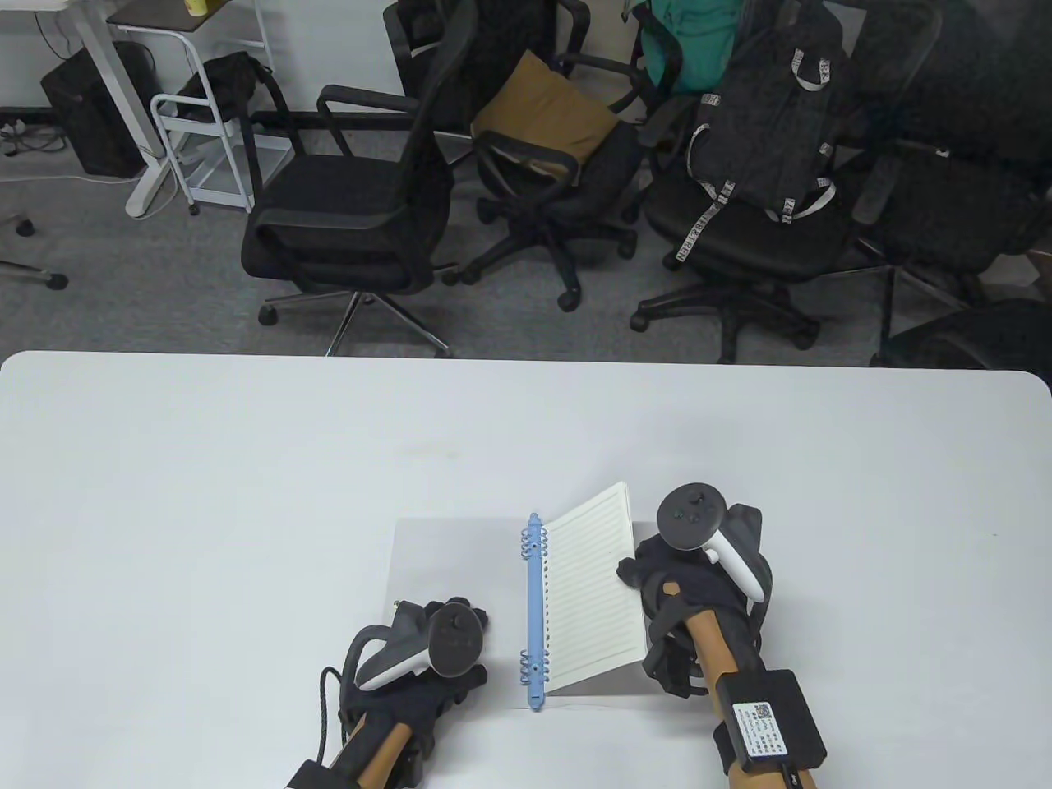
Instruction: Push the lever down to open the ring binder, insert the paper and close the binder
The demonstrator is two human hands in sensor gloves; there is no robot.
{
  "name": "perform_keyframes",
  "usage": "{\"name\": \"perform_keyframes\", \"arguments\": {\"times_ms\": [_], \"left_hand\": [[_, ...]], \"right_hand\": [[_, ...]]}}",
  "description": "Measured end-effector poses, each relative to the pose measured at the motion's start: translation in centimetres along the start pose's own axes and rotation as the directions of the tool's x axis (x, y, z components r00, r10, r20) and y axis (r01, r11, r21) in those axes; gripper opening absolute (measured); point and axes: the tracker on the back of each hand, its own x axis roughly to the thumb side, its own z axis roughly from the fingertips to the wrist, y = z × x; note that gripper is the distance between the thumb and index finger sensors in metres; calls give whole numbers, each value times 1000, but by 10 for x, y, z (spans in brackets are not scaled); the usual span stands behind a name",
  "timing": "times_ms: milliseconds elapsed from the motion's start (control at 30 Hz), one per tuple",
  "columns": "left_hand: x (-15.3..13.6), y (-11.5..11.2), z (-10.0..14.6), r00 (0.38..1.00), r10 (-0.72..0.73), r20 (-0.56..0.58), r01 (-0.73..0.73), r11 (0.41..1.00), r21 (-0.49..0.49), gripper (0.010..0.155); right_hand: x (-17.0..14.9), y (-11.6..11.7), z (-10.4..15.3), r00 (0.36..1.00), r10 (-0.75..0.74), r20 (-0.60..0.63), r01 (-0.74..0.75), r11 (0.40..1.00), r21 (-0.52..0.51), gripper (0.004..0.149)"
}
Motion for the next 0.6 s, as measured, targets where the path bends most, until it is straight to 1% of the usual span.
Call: {"name": "perform_keyframes", "arguments": {"times_ms": [267, 500, 600], "left_hand": [[0, 0, 0, 1000, 6, -2, -6, 1000, 1, 70], [0, 0, 0, 1000, 8, -2, -8, 1000, 1, 70], [0, 0, 0, 1000, 9, -1, -9, 1000, 1, 70]], "right_hand": [[-24, 14, -11, 999, -35, -32, 36, 999, 23, 36], [-35, 26, -17, 999, 1, -55, 1, 999, 35, 36], [-37, 30, -16, 997, 48, -66, -46, 999, 30, 37]]}}
